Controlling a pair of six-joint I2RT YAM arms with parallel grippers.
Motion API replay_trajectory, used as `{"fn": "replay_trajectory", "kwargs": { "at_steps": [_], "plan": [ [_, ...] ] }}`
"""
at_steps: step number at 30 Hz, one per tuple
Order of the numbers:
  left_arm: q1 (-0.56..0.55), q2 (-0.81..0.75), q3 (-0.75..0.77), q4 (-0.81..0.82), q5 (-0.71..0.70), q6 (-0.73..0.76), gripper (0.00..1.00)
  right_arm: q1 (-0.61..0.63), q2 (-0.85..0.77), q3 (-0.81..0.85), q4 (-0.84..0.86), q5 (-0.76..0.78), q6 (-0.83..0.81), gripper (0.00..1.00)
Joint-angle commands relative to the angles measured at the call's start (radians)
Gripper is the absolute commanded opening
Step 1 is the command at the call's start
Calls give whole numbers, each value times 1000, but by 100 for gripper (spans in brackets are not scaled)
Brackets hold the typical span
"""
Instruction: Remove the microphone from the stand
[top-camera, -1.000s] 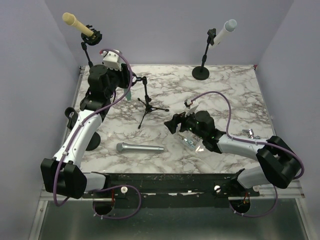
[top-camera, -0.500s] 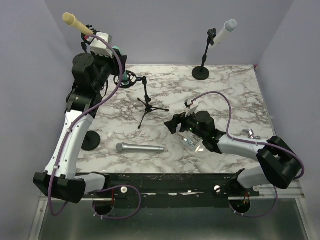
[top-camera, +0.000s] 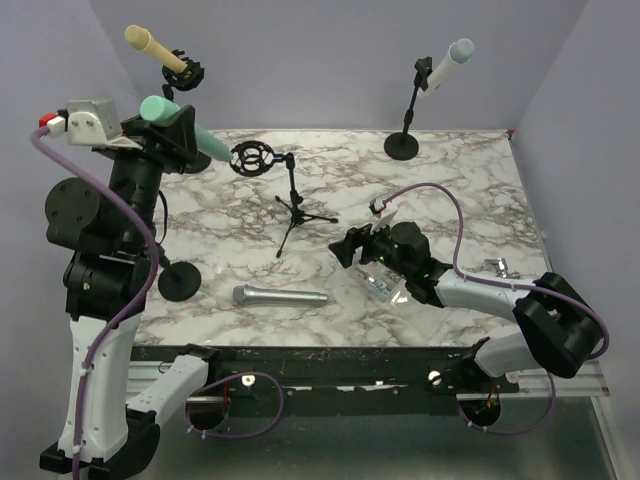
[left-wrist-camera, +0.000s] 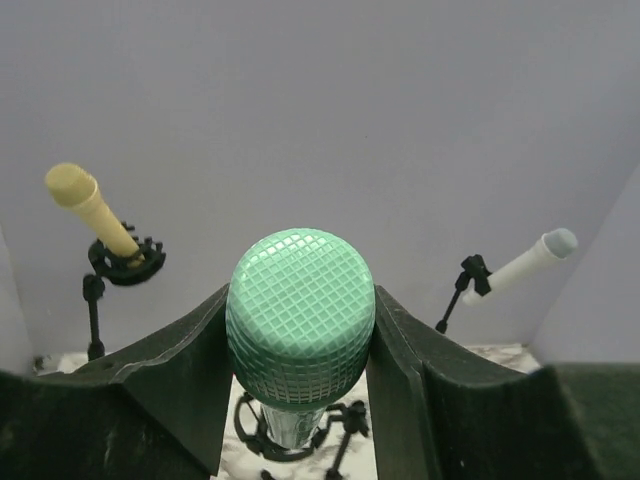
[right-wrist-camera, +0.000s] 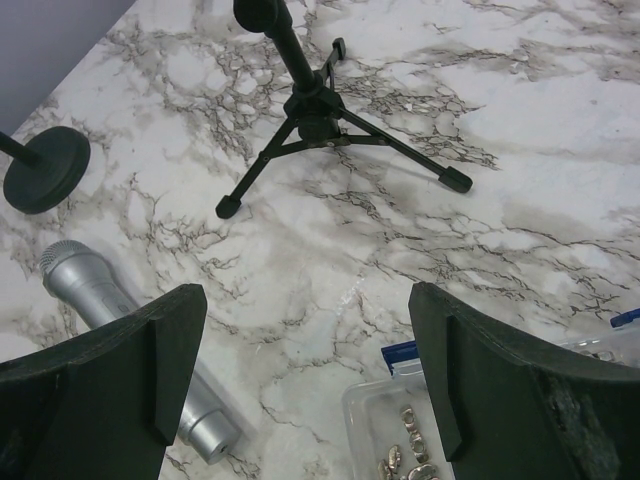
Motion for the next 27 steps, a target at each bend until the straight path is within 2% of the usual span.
{"fn": "replay_trajectory", "kwargs": {
  "at_steps": [1, 4, 7, 10, 12, 16, 23, 27],
  "plan": [
    [-3, -44, -55, -223, -85, -270, 0, 4, 3, -4, 32, -5, -8, 90],
    [-3, -96, -132, -288, -73, -411, 0, 3, 5, -5, 34, -8, -5, 90],
    [-2, -173, -271, -270, -58, -591, 0, 4, 9, -2, 35, -13, -3, 90],
    [-3, -190, -327, -418, -135, -858, 0, 4, 14, -2, 37, -13, 2, 90],
    [-2, -165, -337, -534, -121, -1023, 0, 3, 15, -1, 37, -14, 1, 90],
    [-4, -76, -348, -670, -74, -1155, 0, 4, 15, -1, 37, -11, -1, 90],
    [-77, -67, -588, -624, -106, -1460, 0, 4, 5, -6, 37, -1, -3, 90],
    [-125, 4, -626, -634, -152, -1576, 0, 4, 0, -7, 36, 0, -4, 90]
  ]
}}
